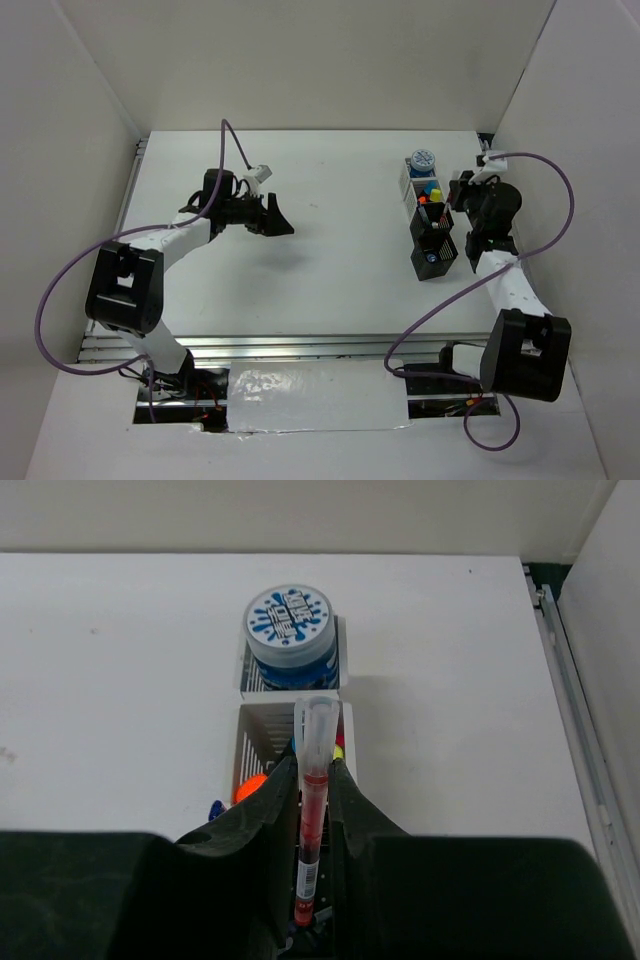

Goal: Sort the stationery into containers
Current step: Place the pen in the storage box.

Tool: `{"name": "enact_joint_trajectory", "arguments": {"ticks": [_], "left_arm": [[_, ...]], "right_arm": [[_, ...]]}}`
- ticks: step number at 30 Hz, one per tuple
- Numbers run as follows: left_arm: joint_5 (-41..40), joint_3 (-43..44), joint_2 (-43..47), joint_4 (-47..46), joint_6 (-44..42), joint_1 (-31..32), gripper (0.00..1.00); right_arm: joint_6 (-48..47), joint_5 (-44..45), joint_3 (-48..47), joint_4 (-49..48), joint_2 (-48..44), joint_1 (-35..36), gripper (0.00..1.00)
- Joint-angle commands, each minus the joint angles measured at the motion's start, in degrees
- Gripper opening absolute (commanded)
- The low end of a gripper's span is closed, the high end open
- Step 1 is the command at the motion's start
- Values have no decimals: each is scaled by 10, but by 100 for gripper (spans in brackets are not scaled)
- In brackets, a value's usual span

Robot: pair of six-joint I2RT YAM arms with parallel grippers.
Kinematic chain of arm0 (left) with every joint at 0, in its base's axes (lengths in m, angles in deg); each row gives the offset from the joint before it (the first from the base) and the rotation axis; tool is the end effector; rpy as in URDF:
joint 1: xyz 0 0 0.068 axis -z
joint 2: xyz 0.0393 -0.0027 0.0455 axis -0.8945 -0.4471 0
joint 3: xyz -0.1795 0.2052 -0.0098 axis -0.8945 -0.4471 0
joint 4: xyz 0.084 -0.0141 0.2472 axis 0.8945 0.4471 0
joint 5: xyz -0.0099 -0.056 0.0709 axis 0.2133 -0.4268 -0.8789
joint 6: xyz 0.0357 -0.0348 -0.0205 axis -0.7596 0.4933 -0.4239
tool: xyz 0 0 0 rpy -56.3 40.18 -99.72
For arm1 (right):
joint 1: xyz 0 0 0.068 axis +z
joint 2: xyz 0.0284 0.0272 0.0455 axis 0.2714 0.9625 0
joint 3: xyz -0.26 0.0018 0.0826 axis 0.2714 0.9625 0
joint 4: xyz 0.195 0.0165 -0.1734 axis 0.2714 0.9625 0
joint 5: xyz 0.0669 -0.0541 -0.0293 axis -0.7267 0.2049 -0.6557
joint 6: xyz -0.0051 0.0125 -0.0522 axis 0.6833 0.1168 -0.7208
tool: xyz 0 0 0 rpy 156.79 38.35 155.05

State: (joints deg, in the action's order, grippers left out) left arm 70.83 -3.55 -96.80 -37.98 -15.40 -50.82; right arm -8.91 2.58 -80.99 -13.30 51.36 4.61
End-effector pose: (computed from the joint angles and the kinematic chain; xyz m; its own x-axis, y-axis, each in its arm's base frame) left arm 0.3445 -0.1022 0.2272 -0.7125 -0.0351 -0.7008 0.5489 0.5943 -0.5878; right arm 0.2771 -0.0453 0.2893 -0.1027 -0.0032 -0.9947 -0.0640 0.9979 0.0034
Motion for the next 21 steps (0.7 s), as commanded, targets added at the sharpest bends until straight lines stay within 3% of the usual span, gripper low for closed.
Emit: {"name": "enact_joint_trajectory", "arguments": {"ticks": [1, 7, 10, 13, 16, 17, 19, 21], "left_arm": [[0, 23, -8, -7, -5, -4, 77], [-5, 23, -5, -6, -5, -3, 77], [-7, 22, -4, -4, -6, -5, 77], [-9, 19, -2, -5, -5, -7, 77], [-13, 16, 6, -6, -2, -8, 78], [-13, 14, 14, -6, -2, -9, 78], [-20, 8, 23, -7, -2, -9, 79], [-25, 2, 36, -8, -2, -9, 80]], "right_arm": [[-1, 37, 23, -108, 12, 9, 0], [-11, 74, 68, -156, 28, 32, 0], [-12, 78, 76, -151, 23, 41, 14], [-4, 97, 82, -132, 11, 51, 20], [13, 121, 77, -84, -16, 60, 38], [13, 125, 77, -59, -26, 62, 51], [28, 126, 80, -40, -63, 64, 66], [30, 121, 76, -7, -103, 64, 67]]}}
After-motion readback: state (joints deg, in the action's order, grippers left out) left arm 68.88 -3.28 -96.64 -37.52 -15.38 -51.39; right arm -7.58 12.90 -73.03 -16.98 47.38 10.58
